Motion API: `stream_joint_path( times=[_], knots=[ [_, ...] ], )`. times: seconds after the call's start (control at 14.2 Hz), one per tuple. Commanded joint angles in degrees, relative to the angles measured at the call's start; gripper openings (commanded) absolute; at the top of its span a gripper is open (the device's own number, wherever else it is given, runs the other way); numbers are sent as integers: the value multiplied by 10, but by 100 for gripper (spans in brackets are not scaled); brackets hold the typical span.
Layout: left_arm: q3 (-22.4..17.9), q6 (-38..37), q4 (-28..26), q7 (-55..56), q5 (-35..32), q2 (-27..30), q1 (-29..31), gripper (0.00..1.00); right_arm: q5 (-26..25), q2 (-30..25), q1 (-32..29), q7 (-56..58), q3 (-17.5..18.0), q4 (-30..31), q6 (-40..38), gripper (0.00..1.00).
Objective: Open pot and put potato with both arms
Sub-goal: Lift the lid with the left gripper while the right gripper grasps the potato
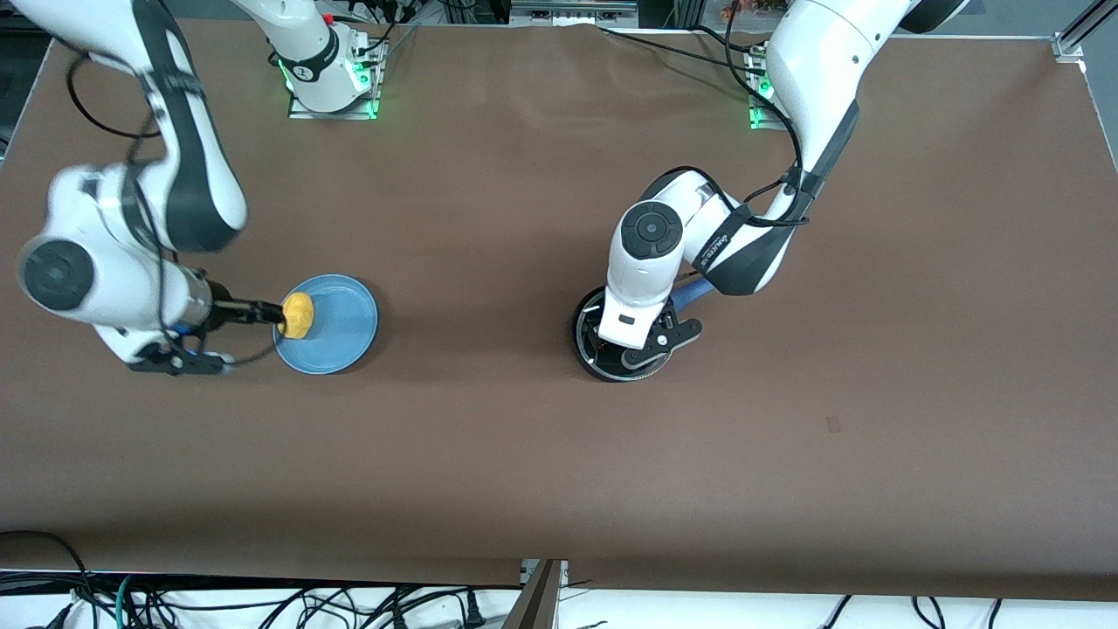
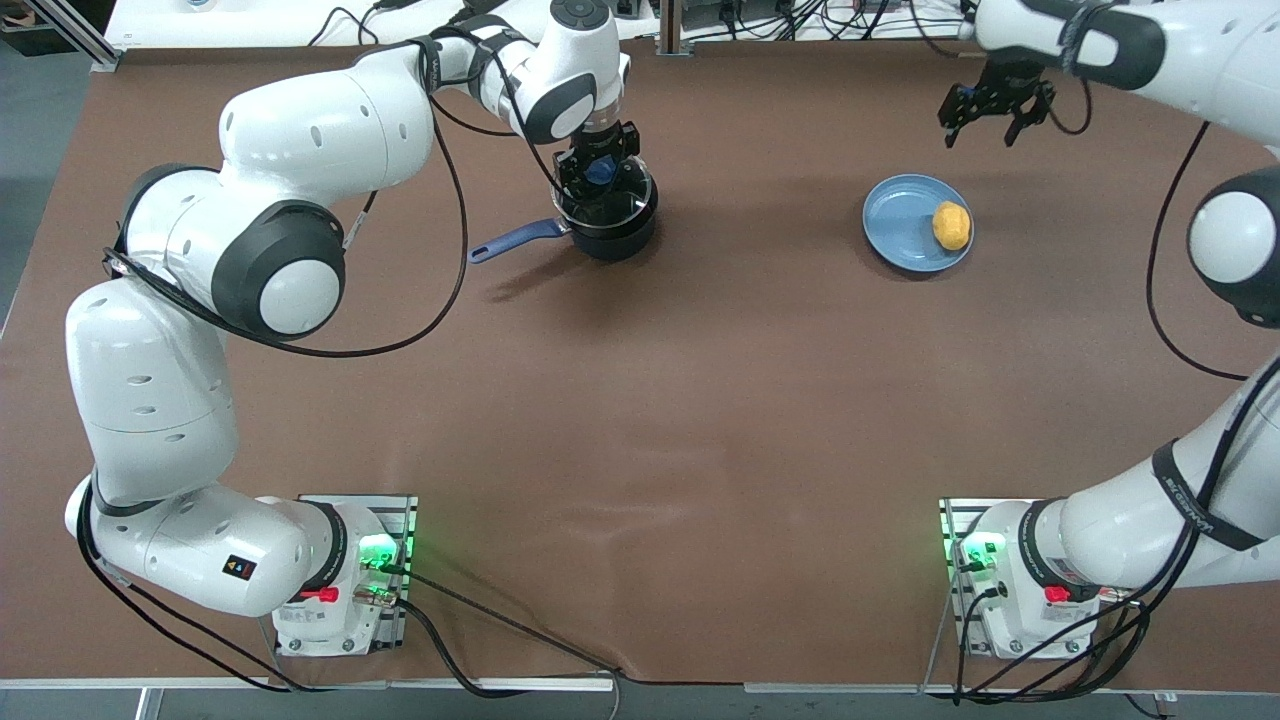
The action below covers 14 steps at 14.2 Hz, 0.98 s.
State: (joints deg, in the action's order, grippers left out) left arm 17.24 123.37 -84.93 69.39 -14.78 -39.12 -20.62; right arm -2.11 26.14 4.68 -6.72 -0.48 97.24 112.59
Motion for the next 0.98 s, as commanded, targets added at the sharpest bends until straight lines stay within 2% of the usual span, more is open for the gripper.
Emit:
stream_joint_path(
  times=[0.0, 0.21, 0.49, 0.63, 0.91],
  knots=[
    [5, -35, 16, -43, -3, 20, 19, 28, -4, 9, -2, -6, 1, 55, 73, 100],
    [7, -52, 18, -115, 45, 44, 49, 27, -4, 12, -3, -6, 0, 105, 135, 100],
    [6, -109, 17, -226, 89, 83, 93, 25, -3, 37, -5, -6, 0, 124, 161, 98],
    [6, -125, 16, -268, 99, 100, 114, 24, -3, 39, -5, -6, 0, 124, 157, 89],
    [6, -160, 10, -375, 106, 124, 163, 23, -2, 42, -5, -8, 0, 124, 152, 55]
  ],
)
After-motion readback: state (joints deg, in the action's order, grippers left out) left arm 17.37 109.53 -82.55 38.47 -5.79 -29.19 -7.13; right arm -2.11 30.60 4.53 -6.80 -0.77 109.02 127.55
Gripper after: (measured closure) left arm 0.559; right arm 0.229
